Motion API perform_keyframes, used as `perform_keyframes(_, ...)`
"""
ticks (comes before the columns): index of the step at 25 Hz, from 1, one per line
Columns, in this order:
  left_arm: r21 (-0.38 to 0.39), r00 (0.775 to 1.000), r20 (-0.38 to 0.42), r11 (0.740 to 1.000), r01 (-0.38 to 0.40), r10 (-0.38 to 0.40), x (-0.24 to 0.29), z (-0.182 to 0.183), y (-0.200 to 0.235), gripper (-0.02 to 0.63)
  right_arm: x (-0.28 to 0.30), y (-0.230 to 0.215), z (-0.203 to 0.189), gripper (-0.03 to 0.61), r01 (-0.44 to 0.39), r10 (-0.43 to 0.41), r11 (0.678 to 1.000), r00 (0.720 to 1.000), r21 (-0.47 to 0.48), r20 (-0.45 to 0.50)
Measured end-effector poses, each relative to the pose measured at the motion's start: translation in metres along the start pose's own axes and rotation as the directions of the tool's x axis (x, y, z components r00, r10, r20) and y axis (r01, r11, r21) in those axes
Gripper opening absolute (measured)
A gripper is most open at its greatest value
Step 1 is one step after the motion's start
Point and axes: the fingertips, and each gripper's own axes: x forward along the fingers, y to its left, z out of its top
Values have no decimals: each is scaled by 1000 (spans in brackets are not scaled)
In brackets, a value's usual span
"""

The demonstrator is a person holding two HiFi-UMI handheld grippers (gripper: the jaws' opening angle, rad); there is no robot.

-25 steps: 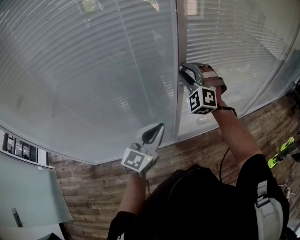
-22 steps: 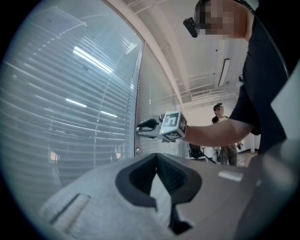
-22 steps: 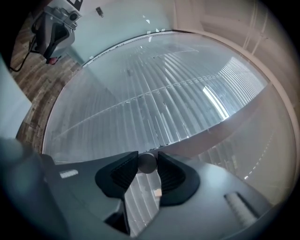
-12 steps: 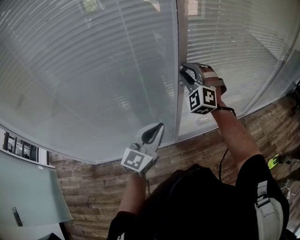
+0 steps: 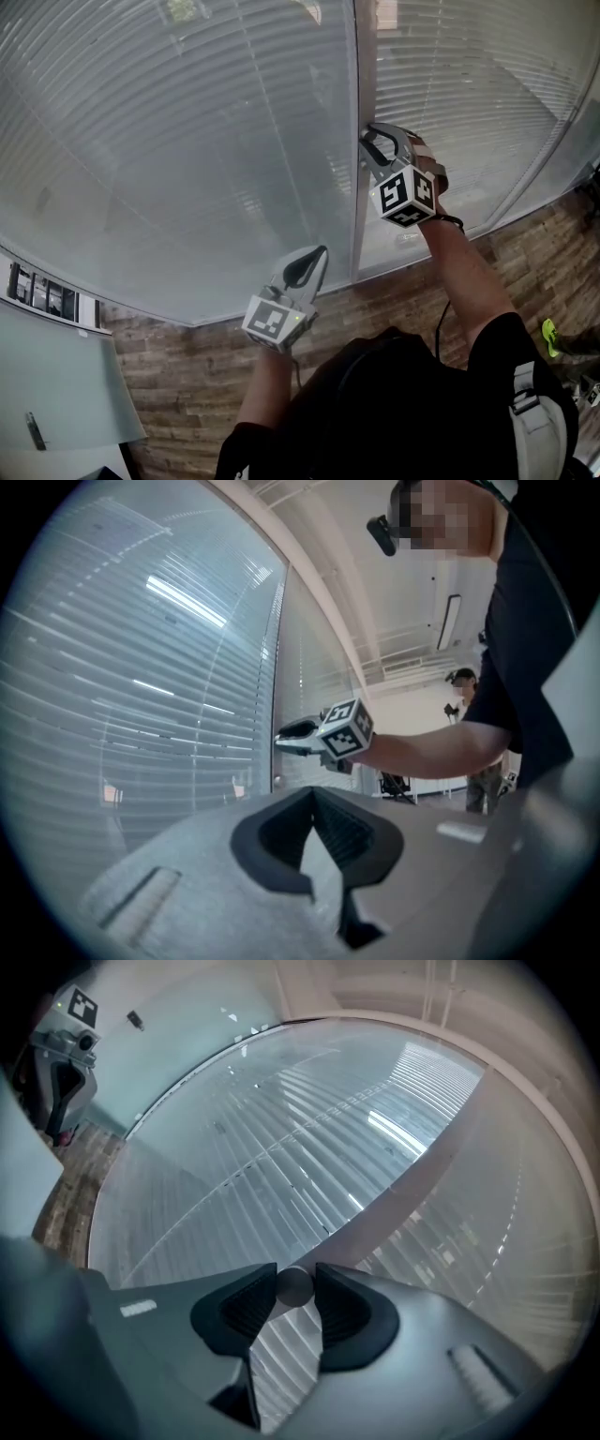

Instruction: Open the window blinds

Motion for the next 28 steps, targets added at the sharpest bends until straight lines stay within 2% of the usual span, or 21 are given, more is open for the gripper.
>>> perform_keyframes(5,11,1000,2,1000,4,-4,0,2,-1,5,0,-3,-1,130,5,-7,990,1000,144,17)
perform_keyframes(9,14,1000,4,1000,1,-1,-1,-1,1,5,-2,-10,1,130,24,-31,960,999,279,18)
perform_keyframes(13,-1,1000,5,1000,-1,1,0,3,-2,5,0,-10,-3,132,23,-39,930,999,367,36)
perform_keyframes(22,9,1000,-2,1000,-8,8,-3,3,-1,5,3,-10,-13,132,13,-62,823,996,567,67)
perform_keyframes(28,3,1000,2,1000,-12,12,-5,0,-1,4,4,-12,-19,132,1,-76,727,994,687,78)
